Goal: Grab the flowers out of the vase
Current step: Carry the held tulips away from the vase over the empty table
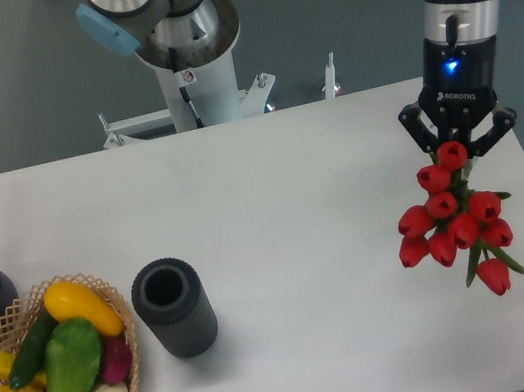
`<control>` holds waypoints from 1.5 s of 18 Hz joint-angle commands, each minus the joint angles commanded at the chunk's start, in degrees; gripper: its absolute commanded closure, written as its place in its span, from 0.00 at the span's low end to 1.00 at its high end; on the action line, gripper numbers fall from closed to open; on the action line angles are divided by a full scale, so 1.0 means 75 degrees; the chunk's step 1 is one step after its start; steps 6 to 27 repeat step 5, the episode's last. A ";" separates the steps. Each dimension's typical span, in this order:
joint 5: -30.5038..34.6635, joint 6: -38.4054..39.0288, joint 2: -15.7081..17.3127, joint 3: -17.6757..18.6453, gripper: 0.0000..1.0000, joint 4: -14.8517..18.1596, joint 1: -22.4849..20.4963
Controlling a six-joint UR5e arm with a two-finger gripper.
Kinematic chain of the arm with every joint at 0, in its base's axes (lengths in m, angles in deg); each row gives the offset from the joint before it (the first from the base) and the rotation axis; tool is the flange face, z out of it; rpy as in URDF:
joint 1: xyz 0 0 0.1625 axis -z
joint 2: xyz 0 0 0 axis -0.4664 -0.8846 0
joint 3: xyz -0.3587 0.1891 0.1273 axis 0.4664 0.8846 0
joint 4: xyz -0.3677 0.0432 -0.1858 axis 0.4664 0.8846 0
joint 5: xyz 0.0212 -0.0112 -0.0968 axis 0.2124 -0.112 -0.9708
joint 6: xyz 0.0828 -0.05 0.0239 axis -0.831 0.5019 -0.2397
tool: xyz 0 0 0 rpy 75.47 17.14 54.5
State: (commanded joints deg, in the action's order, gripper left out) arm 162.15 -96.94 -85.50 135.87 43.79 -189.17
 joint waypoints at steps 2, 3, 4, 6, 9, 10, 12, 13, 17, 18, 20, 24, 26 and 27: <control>0.0424 -0.0130 0.0000 -0.0034 1.00 0.0352 0.0082; 0.0437 -0.0131 0.0000 -0.0035 1.00 0.0376 0.0106; 0.0588 -0.0131 0.0000 -0.0035 1.00 0.0411 0.0117; 0.0647 -0.0131 -0.0011 0.0000 1.00 0.0389 0.0129; 0.0647 -0.0131 -0.0011 0.0000 1.00 0.0389 0.0129; 0.0647 -0.0131 -0.0011 0.0000 1.00 0.0389 0.0129; 0.0647 -0.0131 -0.0011 0.0000 1.00 0.0389 0.0129; 0.0647 -0.0131 -0.0011 0.0000 1.00 0.0389 0.0129; 0.0647 -0.0131 -0.0011 0.0000 1.00 0.0389 0.0129; 0.0647 -0.0131 -0.0011 0.0000 1.00 0.0389 0.0129; 0.0647 -0.0131 -0.0011 0.0000 1.00 0.0389 0.0129; 0.0647 -0.0131 -0.0011 0.0000 1.00 0.0389 0.0129; 0.0647 -0.0131 -0.0011 0.0000 1.00 0.0389 0.0129; 0.0647 -0.0131 -0.0011 0.0000 1.00 0.0389 0.0129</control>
